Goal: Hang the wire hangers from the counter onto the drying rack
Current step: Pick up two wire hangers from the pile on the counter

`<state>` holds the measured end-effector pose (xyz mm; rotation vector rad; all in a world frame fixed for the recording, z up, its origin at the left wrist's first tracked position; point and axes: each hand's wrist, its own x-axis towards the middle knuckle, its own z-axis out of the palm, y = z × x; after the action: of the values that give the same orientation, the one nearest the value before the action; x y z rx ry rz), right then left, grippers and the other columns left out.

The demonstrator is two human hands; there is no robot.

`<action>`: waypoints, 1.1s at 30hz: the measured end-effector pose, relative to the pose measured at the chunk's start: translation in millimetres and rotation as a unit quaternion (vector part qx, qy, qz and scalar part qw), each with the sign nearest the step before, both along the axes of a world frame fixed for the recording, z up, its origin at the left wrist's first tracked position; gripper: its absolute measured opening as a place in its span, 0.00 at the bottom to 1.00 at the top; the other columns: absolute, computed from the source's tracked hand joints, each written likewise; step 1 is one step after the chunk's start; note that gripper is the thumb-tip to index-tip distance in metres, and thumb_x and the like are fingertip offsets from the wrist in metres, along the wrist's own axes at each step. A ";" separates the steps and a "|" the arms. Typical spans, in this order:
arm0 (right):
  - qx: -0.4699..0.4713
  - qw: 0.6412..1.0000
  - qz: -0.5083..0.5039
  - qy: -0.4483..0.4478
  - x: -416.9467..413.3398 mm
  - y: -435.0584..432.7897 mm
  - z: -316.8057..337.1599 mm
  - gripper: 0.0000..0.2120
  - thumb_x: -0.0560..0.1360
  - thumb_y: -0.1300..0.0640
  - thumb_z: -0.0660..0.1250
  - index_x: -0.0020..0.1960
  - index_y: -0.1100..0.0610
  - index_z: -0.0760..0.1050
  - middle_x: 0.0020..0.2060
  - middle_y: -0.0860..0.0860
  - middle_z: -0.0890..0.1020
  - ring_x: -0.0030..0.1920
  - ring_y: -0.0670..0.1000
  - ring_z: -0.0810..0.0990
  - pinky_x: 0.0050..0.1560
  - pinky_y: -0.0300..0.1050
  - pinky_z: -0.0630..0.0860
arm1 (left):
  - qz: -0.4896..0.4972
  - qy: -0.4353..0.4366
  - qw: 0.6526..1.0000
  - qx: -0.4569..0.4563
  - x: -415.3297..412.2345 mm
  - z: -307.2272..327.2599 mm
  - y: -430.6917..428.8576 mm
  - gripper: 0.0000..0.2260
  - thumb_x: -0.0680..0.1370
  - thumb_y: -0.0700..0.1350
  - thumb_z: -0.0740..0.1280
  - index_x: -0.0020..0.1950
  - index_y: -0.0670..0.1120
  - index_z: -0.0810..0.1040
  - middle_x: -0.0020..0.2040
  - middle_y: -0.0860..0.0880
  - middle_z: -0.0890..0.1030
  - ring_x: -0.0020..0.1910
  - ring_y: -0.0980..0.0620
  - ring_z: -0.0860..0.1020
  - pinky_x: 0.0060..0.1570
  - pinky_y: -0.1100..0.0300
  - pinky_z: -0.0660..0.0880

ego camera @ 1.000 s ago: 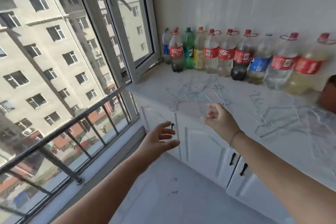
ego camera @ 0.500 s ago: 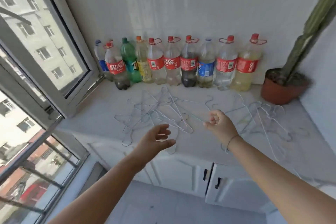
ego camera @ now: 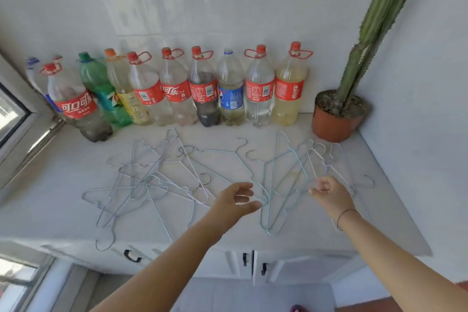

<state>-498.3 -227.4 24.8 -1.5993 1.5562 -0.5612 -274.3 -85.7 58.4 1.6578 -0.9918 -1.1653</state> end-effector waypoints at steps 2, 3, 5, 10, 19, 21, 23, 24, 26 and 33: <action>0.002 0.999 -0.021 0.025 -15.9 -20.9 -9.3 0.07 0.70 0.60 0.70 0.44 0.55 0.71 0.44 0.56 0.78 0.46 0.56 0.76 0.45 0.44 0.68 | 0.002 0.001 1.000 0.009 -12.2 -9.0 -22.4 0.20 0.71 0.46 0.74 0.61 0.51 0.75 0.55 0.52 0.80 0.55 0.54 0.78 0.51 0.66 0.73; 0.006 0.999 -0.031 0.039 -23.3 -31.3 -12.5 0.07 0.70 0.60 0.69 0.41 0.55 0.70 0.43 0.56 0.78 0.44 0.56 0.75 0.44 0.44 0.67 | 0.004 0.002 1.000 0.014 -18.1 -14.0 -33.4 0.20 0.71 0.46 0.74 0.61 0.51 0.75 0.54 0.52 0.80 0.55 0.54 0.78 0.52 0.66 0.73; 0.020 0.997 -0.046 0.063 -38.8 -52.8 -21.8 0.05 0.70 0.59 0.68 0.44 0.56 0.73 0.44 0.56 0.79 0.44 0.56 0.75 0.43 0.44 0.67 | 0.007 0.006 1.000 0.022 -29.6 -25.1 -55.4 0.20 0.70 0.47 0.75 0.60 0.51 0.75 0.53 0.52 0.80 0.54 0.53 0.78 0.53 0.63 0.74; 0.080 0.989 -0.075 0.099 -68.8 -93.3 -50.2 0.11 0.72 0.57 0.69 0.49 0.63 0.77 0.50 0.62 0.81 0.51 0.61 0.78 0.50 0.48 0.71 | 0.030 0.011 0.998 0.054 -61.4 -55.2 -105.0 0.19 0.70 0.45 0.74 0.59 0.49 0.76 0.52 0.50 0.80 0.51 0.52 0.78 0.56 0.61 0.74; 0.139 0.974 -0.061 0.167 -82.3 -121.4 -83.5 0.11 0.70 0.55 0.67 0.31 0.57 0.73 0.32 0.57 0.78 0.37 0.57 0.76 0.36 0.43 0.68 | 0.075 -0.010 0.989 0.129 -98.1 -101.7 -159.3 0.14 0.71 0.43 0.74 0.55 0.47 0.77 0.48 0.50 0.78 0.47 0.52 0.78 0.41 0.70 0.71; 0.146 0.973 -0.067 0.163 -84.3 -123.7 -85.4 0.11 0.69 0.57 0.68 0.29 0.58 0.73 0.30 0.57 0.77 0.35 0.57 0.76 0.34 0.42 0.67 | 0.071 -0.017 0.986 0.147 -104.0 -107.4 -164.1 0.15 0.71 0.44 0.73 0.56 0.47 0.77 0.48 0.51 0.78 0.47 0.52 0.78 0.40 0.68 0.72; 0.134 0.980 -0.077 0.126 -85.4 -126.3 -83.4 0.11 0.67 0.60 0.67 0.27 0.60 0.72 0.27 0.57 0.75 0.32 0.57 0.74 0.33 0.44 0.66 | 0.072 -0.026 0.984 0.162 -109.1 -112.9 -167.3 0.14 0.71 0.46 0.73 0.55 0.49 0.77 0.48 0.51 0.78 0.46 0.53 0.78 0.40 0.65 0.72; 0.121 0.985 -0.086 0.092 -86.2 -127.3 -81.7 0.10 0.67 0.62 0.66 0.28 0.61 0.72 0.26 0.57 0.74 0.31 0.57 0.73 0.33 0.44 0.65 | 0.078 -0.030 0.982 0.168 -111.1 -115.2 -168.6 0.14 0.71 0.46 0.74 0.54 0.49 0.77 0.47 0.51 0.78 0.45 0.53 0.78 0.40 0.64 0.73; 0.103 0.989 -0.105 0.001 -87.4 -128.7 -74.9 0.07 0.68 0.64 0.64 0.32 0.63 0.73 0.25 0.55 0.75 0.29 0.56 0.72 0.33 0.44 0.67 | 0.092 -0.045 0.979 0.174 -114.2 -117.1 -170.3 0.13 0.70 0.46 0.73 0.53 0.49 0.77 0.45 0.51 0.78 0.42 0.54 0.77 0.39 0.63 0.73; 0.062 0.977 -0.111 -0.169 -101.3 -132.1 -37.1 0.04 0.75 0.62 0.63 0.43 0.58 0.76 0.24 0.52 0.72 0.27 0.51 0.66 0.31 0.42 0.65 | 0.117 -0.101 0.972 0.178 -122.1 -120.2 -172.9 0.11 0.71 0.40 0.70 0.52 0.46 0.76 0.39 0.53 0.76 0.38 0.54 0.74 0.37 0.62 0.73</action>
<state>-599.6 -359.5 -12.3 -1.1728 1.4851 -0.7954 -396.4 -258.6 -61.8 2.1513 -0.7084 -1.0731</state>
